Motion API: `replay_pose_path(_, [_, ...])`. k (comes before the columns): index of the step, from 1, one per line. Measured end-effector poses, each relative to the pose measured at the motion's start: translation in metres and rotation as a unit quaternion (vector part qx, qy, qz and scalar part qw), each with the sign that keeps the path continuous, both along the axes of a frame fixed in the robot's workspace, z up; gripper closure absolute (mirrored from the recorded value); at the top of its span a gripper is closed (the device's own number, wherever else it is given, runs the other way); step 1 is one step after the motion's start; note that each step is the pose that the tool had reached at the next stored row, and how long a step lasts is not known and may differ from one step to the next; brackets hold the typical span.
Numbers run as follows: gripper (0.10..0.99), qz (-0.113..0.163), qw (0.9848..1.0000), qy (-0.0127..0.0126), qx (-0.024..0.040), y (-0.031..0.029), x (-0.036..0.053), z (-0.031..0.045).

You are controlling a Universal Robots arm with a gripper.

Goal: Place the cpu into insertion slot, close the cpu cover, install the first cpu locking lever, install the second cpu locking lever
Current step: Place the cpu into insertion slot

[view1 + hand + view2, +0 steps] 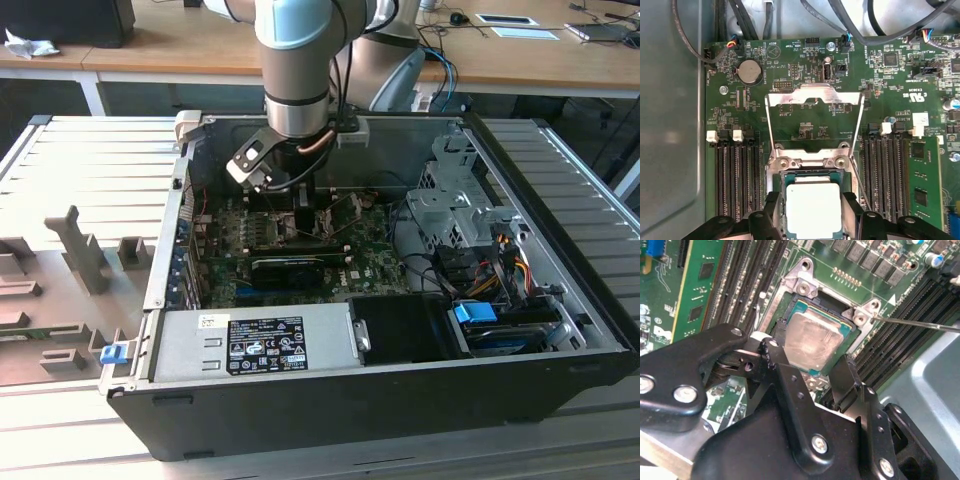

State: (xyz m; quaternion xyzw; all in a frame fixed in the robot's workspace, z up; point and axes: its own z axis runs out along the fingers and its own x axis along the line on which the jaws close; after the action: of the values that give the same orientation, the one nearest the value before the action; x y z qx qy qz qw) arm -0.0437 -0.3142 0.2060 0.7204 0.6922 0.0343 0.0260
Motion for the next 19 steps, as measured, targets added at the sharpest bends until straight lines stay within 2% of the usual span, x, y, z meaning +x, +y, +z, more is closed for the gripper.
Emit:
replay_pose_path(2, [0.475, 0.000, 1.0000, 0.0000, 0.0001, 0.0000, 0.0000, 0.0040])
replay_pose_path(4, [0.620, 0.000, 1.0000, 0.0000, 0.0000, -0.0003, 0.0000, 0.0065])
replay_pose_path(5, [0.620, 0.000, 1.0000, 0.0000, 0.0000, -0.0005, 0.0000, 0.0068])
replay_pose_path(10, [0.925, 0.000, 1.0000, 0.0000, -0.0004, -0.0005, 0.0000, 0.0082])
replay_pose_path(11, [0.925, 0.000, 1.0000, 0.0000, -0.0003, -0.0005, 0.0000, 0.0084])
replay_pose_path(12, [0.980, 0.000, 1.0000, 0.0000, -0.0003, -0.0005, 0.0000, 0.0087])
replay_pose_path(19, [0.980, 0.000, 1.0000, 0.0000, -0.0003, -0.0005, 0.0000, 0.0095])
